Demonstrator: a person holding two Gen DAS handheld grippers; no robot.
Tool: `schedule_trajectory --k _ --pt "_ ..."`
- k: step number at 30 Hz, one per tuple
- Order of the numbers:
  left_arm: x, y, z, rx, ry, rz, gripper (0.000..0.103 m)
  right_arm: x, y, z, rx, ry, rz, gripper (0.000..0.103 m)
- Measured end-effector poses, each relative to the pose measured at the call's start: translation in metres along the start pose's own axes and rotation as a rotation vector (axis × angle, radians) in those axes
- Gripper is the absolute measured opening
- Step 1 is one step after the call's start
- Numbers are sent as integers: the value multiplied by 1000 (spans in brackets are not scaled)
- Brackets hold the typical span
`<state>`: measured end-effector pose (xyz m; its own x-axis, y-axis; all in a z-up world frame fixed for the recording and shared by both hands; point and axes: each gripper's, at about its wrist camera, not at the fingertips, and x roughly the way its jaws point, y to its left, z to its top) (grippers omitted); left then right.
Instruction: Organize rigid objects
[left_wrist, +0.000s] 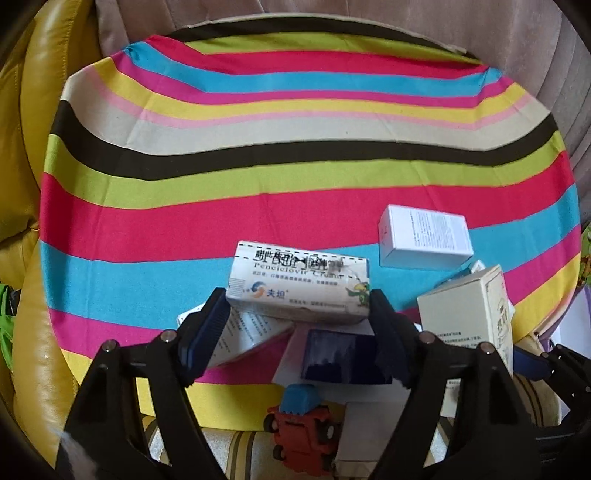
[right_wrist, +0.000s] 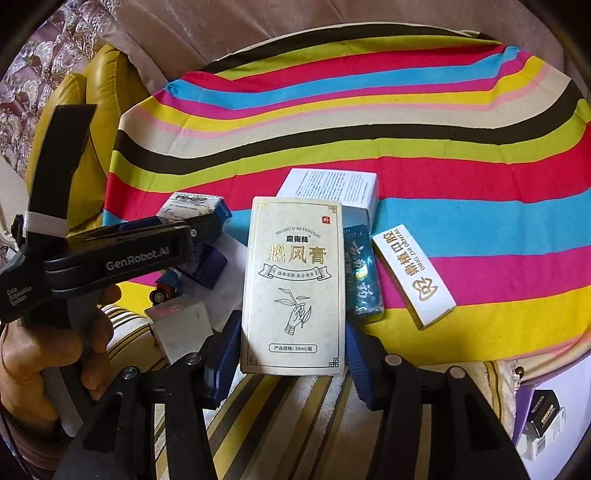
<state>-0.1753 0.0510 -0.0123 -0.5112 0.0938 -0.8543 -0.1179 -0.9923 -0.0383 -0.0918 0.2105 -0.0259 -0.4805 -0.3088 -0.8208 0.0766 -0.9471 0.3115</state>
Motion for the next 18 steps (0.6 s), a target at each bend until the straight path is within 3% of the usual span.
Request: schedule_trajectory --k 11,18 --pt "-32 8 -15 -63 -117 -23 78 -12 1 -2 -12 -60 -35 52" --pt "-51 1 -23 -71 -147 -62 78 -21 -1 -4 -7 -90 -60 52"
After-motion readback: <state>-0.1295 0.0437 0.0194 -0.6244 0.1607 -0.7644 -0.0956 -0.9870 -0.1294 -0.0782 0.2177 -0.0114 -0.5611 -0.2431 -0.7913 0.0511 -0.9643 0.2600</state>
